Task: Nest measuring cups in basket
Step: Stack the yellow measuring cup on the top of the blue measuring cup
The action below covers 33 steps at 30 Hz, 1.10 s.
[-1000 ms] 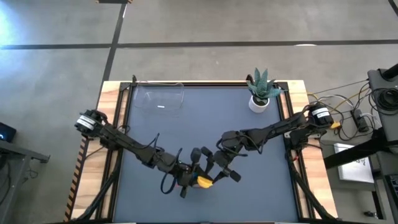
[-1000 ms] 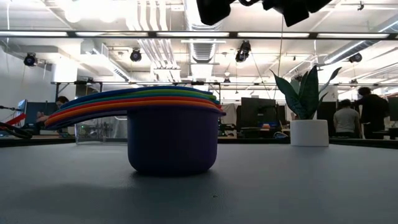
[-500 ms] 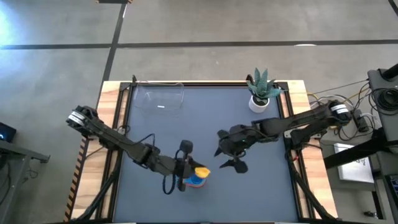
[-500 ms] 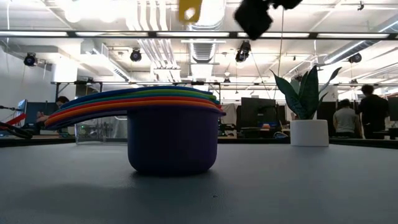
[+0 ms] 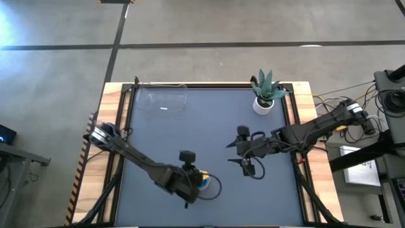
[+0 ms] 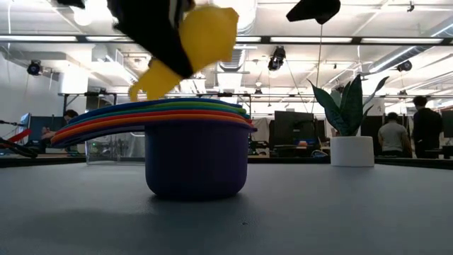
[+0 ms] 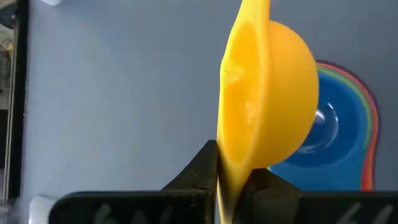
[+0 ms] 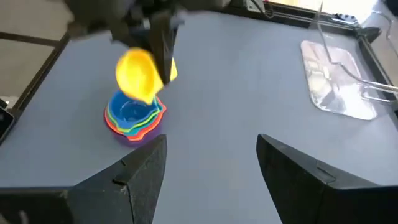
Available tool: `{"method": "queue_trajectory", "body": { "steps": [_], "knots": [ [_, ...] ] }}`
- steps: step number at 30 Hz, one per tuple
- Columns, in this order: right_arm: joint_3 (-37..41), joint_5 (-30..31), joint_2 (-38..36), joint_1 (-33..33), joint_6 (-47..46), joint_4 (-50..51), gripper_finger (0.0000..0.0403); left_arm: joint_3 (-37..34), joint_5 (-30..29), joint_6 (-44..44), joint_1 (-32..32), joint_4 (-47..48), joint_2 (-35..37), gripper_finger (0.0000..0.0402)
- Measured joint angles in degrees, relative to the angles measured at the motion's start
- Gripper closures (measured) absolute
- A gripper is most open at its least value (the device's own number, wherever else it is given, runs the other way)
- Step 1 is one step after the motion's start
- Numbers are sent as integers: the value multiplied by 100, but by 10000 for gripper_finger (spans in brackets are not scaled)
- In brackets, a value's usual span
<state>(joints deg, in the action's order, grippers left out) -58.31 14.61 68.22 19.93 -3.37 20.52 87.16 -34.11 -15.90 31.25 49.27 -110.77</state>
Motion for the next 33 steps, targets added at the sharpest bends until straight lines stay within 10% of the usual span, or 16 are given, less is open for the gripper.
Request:
{"method": "queue_trajectory", "body": {
  "steps": [14,33],
  "knots": [
    [84,1,246,181,-332,-63,163,1162,-506,-250,429,1463,-1080,391],
    [95,4,445,382,-516,-247,166,1322,317,-593,647,1470,-1102,202]
  ]
}}
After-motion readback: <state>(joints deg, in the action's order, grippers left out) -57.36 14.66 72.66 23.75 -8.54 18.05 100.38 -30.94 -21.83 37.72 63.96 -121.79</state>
